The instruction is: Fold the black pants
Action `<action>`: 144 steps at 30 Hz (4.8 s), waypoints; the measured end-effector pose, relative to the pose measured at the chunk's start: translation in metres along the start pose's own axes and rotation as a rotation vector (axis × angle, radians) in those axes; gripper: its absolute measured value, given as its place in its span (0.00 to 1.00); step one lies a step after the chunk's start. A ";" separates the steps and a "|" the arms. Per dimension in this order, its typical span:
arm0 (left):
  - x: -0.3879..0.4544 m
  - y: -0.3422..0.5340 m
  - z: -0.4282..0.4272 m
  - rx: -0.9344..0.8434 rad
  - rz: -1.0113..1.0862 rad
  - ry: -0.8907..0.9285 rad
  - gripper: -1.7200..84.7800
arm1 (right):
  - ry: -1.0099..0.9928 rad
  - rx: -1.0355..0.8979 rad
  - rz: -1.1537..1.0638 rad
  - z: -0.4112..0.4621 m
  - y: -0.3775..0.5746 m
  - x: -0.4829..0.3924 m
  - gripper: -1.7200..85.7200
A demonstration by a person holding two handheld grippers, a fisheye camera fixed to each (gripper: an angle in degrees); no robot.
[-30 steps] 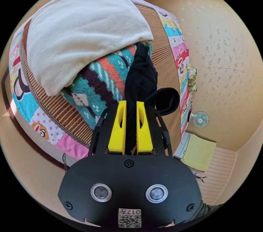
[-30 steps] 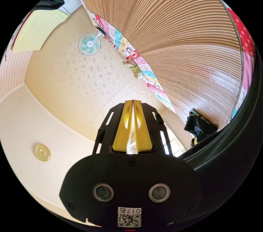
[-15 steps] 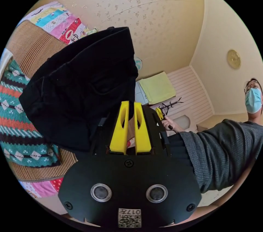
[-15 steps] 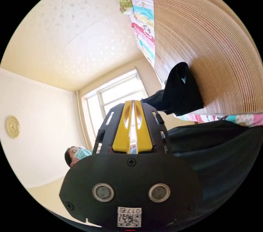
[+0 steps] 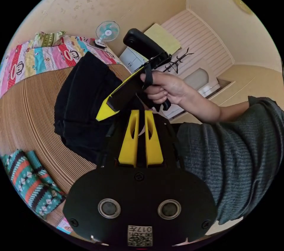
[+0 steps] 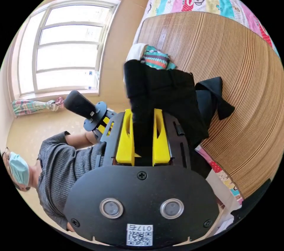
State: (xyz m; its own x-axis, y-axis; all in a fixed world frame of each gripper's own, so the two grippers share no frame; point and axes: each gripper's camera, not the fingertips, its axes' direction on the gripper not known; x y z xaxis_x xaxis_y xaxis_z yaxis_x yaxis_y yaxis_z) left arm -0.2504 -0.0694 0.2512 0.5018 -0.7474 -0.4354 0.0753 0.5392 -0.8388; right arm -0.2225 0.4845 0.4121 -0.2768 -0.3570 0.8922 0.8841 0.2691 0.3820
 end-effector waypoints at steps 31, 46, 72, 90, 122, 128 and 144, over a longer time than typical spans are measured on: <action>0.212 0.153 0.017 0.609 -0.166 -0.066 0.25 | -0.441 0.579 -1.192 -0.113 0.148 -0.301 0.03; 0.300 0.113 0.004 0.814 0.222 0.091 0.08 | -0.508 0.741 -1.063 -0.125 0.151 -0.331 0.03; 0.458 -0.054 -0.102 0.778 0.388 -0.169 0.08 | 0.031 0.956 -0.878 -0.297 0.245 -0.585 0.02; -0.049 -0.362 0.011 0.137 -0.513 -0.501 0.15 | 0.408 0.872 0.169 -0.439 -0.110 -0.267 0.13; -0.371 -0.259 0.245 -0.602 -0.942 -0.326 0.02 | -0.166 0.025 0.935 -0.405 0.315 0.113 0.15; -0.366 -0.259 0.249 -0.445 -0.962 -0.163 0.01 | -0.140 0.068 0.911 -0.444 0.349 0.117 0.17; -0.336 -0.234 0.246 -0.474 -1.104 -0.109 0.02 | 0.046 0.039 0.512 -0.566 0.433 0.090 0.12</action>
State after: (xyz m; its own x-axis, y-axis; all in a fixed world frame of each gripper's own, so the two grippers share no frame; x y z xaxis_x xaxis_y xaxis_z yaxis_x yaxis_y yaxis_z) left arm -0.2242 0.1511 0.6743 0.4379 -0.6668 0.6030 0.1974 -0.5830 -0.7881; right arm 0.3480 0.0630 0.5211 0.2056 -0.2099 0.9559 0.8870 0.4526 -0.0914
